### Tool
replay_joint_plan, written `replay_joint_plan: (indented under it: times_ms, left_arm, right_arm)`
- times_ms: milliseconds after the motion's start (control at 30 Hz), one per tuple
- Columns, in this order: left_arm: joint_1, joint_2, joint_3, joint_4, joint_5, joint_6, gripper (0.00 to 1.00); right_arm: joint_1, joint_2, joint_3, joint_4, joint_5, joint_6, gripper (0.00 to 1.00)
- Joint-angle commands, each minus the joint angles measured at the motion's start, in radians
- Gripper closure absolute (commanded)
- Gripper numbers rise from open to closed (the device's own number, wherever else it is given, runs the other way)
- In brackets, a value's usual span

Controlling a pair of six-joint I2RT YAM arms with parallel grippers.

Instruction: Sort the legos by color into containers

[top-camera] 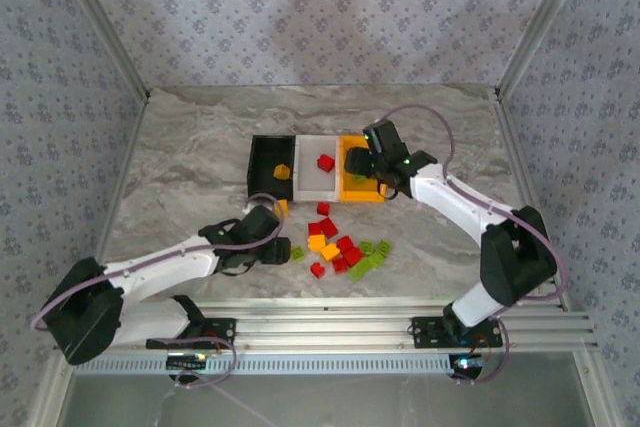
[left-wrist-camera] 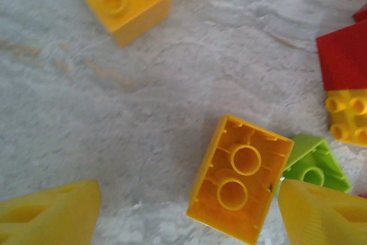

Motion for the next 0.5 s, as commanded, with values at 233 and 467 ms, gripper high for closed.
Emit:
replay_joint_plan:
  times_ms: [233,467]
  left_arm:
    - [-0.026,0.139,0.023,0.017,-0.061,0.045,0.29]
    - [-0.025,0.164,0.026,0.067,-0.13,0.066,0.33]
  right_arm:
    - [-0.003,-0.105,-0.109,0.034,0.019,0.035,0.29]
    - [0.003,-0.135,-0.133,0.043,0.017,0.061,0.29]
